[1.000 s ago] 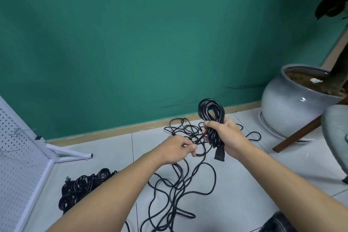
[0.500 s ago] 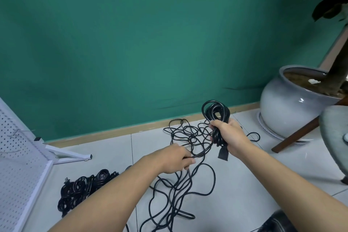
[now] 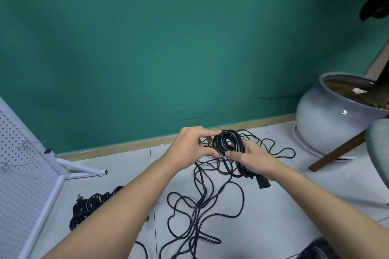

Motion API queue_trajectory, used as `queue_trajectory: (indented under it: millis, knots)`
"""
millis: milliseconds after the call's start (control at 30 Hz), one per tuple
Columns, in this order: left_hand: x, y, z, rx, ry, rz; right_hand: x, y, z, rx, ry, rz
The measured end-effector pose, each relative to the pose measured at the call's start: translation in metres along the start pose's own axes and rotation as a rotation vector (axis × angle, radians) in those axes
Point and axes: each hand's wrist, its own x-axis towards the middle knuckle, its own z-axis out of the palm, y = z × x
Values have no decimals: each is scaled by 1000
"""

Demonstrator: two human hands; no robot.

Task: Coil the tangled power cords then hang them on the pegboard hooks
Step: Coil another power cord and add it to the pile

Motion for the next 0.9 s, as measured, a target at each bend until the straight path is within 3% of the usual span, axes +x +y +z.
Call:
queue_trajectory:
  millis: [267, 467, 600, 900]
  knots:
    - [-1, 2, 4, -2, 11, -66, -3, 0, 7, 41, -88, -41]
    - [0, 4, -11, 58, -291, -187, 0, 9, 4, -169, -204, -54]
    - [-1, -1, -23, -66, -400, -269, -2, 11, 4, -154, -311, -73]
    - [-1, -5, -12, -33, -299, -339, -7, 2, 11, -192, -385, -98]
